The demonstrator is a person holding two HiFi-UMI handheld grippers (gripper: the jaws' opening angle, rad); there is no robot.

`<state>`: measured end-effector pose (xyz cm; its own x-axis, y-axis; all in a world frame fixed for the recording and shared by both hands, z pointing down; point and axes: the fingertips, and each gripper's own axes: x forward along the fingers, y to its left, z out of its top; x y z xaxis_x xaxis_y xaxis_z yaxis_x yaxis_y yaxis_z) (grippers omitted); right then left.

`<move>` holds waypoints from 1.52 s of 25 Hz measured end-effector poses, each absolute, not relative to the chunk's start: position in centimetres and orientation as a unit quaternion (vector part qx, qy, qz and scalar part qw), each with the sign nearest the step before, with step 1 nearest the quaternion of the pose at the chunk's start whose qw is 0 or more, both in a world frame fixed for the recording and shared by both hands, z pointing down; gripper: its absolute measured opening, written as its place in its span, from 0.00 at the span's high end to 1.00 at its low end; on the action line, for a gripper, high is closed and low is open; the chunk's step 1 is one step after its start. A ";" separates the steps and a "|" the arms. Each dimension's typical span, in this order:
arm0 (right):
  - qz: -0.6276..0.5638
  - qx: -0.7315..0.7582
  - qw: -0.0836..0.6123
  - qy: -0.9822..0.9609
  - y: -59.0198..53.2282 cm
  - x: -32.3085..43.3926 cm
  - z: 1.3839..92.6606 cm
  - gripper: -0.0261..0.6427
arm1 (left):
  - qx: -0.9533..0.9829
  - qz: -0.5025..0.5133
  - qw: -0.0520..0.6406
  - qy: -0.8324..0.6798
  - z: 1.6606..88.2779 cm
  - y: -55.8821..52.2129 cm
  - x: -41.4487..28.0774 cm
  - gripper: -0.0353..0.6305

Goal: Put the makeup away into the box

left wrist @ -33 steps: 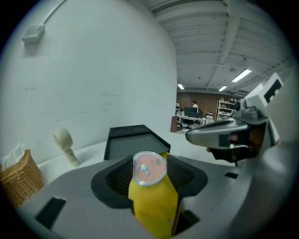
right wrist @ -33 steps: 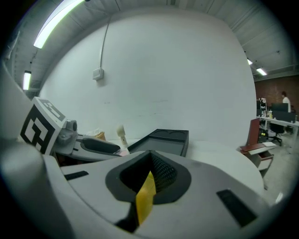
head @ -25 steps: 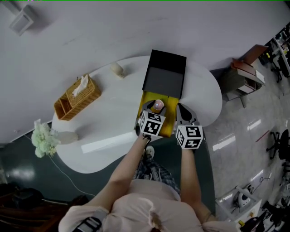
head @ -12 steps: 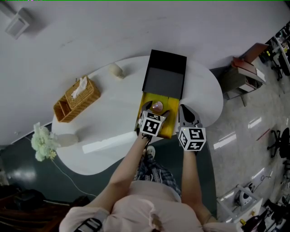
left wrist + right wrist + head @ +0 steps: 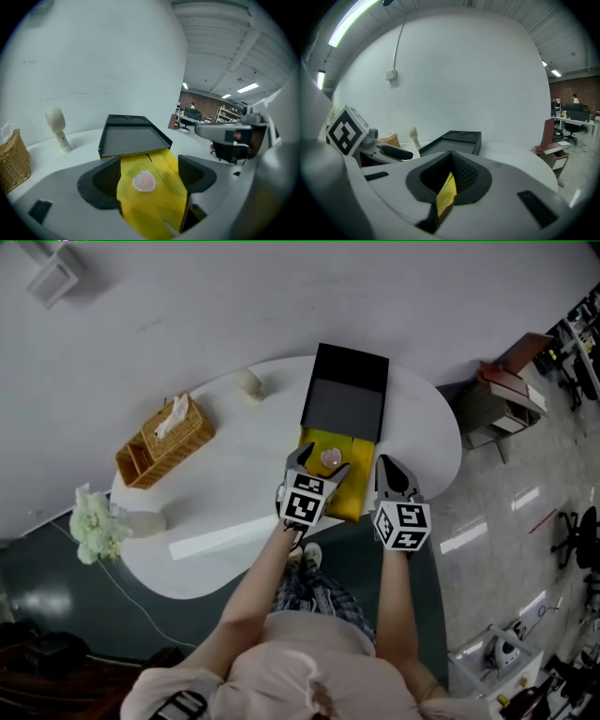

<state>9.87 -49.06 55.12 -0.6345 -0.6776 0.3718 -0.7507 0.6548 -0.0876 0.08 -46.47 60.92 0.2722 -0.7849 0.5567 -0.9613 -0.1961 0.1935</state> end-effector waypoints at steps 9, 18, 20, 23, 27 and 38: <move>0.089 0.413 0.120 -0.899 -47.1 10.0 50.6 0.94 | 0.723 0.063 0.210 -0.655 51.1 -41.5 -8.9 0.67; 0.039 0.432 0.069 -0.898 -44.9 10.4 44.9 0.94 | 0.694 0.014 0.083 -0.715 43.2 -35.6 -14.4 0.91; 0.033 0.441 0.058 -0.895 -44.8 10.9 43.9 0.94 | 0.694 0.003 0.062 -0.718 42.3 -34.6 -15.1 0.91; 0.027 0.455 0.047 -0.889 -44.7 12.0 43.0 0.94 | 0.688 -0.004 0.050 -0.724 41.7 -33.4 -16.0 0.91; 0.024 0.467 0.034 -0.883 -44.9 12.7 42.5 0.94 | 0.686 -0.006 0.038 -0.727 41.3 -32.7 -16.9 0.91; 0.012 0.475 0.024 -0.879 -44.5 13.1 41.1 0.94 | 0.686 -0.005 0.041 -0.726 41.4 -32.3 -17.6 0.91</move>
